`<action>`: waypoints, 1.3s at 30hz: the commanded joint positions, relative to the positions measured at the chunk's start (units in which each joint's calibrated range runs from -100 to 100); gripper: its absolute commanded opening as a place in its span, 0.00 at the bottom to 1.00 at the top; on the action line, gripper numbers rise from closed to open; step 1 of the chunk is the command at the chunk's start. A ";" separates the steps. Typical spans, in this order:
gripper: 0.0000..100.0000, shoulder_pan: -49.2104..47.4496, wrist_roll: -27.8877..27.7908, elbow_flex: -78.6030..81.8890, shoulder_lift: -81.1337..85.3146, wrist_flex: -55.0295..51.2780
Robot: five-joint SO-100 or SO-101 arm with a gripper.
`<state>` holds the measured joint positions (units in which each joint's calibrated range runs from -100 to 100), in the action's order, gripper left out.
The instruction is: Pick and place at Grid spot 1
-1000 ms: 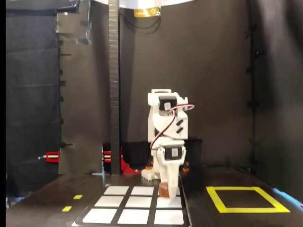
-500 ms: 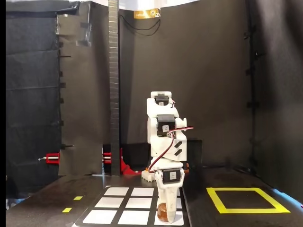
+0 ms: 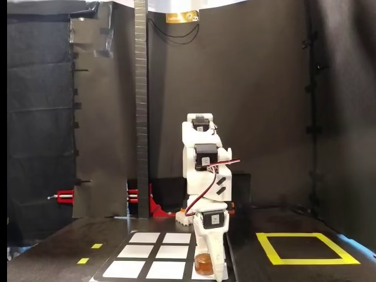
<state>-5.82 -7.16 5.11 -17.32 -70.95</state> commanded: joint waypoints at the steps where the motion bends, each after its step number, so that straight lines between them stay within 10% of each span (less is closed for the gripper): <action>1: 0.32 0.67 -0.20 -1.17 7.19 -4.39; 20: 0.32 3.44 -0.15 -16.66 19.55 -26.48; 28: 0.01 3.77 -0.15 -16.57 19.55 -26.31; 39: 0.00 6.20 0.78 -1.26 35.95 -8.30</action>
<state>0.08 -6.76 -3.01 10.62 -84.49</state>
